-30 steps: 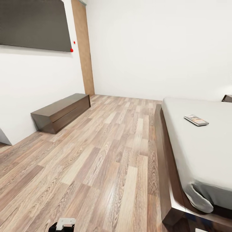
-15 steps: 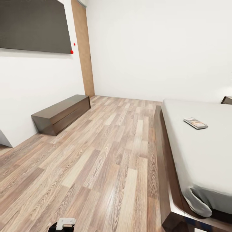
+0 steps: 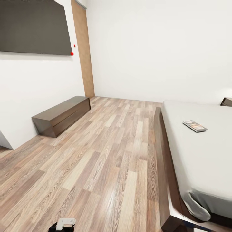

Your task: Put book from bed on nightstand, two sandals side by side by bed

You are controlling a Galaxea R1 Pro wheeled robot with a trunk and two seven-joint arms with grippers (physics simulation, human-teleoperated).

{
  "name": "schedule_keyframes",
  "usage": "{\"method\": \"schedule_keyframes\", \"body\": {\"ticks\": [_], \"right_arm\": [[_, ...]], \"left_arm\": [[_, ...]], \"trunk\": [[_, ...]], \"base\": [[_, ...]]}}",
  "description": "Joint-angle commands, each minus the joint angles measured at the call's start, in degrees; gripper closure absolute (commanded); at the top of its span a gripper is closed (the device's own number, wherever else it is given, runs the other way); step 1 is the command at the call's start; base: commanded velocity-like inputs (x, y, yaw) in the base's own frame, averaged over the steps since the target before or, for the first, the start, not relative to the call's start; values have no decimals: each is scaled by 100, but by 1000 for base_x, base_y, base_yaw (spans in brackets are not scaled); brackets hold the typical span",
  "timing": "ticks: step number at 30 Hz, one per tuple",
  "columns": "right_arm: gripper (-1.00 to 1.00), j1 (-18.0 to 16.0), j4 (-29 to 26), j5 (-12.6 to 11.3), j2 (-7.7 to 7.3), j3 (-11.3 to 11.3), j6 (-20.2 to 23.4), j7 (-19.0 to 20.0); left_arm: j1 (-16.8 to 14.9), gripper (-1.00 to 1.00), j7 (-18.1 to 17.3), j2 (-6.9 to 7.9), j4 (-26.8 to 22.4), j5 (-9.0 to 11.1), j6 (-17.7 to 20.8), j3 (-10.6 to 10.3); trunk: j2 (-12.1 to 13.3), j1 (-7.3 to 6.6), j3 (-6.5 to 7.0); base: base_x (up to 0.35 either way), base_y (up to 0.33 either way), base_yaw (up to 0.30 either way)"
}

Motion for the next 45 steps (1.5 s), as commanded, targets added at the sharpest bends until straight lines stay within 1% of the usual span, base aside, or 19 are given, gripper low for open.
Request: {"method": "schedule_keyframes", "body": {"ticks": [1, 4, 9, 19, 26, 39, 45], "right_arm": [[-100, -2, 9, 103, -1, -47, -12, -28], [-100, -2, 12, 182, -1, -49, -12, -32], [-100, -2, 14, 238, 5, -51, -12, -32], [-100, -2, 19, 261, 13, -51, -12, -33], [-100, -2, 12, 269, 84, -52, -12, -28], [-100, -2, 7, 279, 131, -52, -12, -27], [-100, -2, 6, 282, 138, -52, -12, -27]], "left_arm": [[-2, -100, 29, 2, 9, 36, -14, -48], [-2, -100, 25, 6, 58, 37, -14, -46], [-2, -100, 21, 3, 114, 41, -19, -49], [-2, -100, 18, 2, 147, 44, -24, -50], [1, -100, 5, 9, 153, 44, -30, -47], [96, -100, 2, 14, 160, 47, -49, -42], [213, -100, 2, 8, 157, 55, -61, -41]], "trunk": [[40, -24, 14], [160, -90, 67], [361, -199, 157], [762, -419, 337], [1042, -573, 462], [1564, -858, 691], [1804, -990, 786]], "base": [[0, 0, 0], [0, 0, 0], [0, 0, 0], [0, 0, 0], [0, 0, 35], [0, 0, 205], [0, 0, 268]]}}
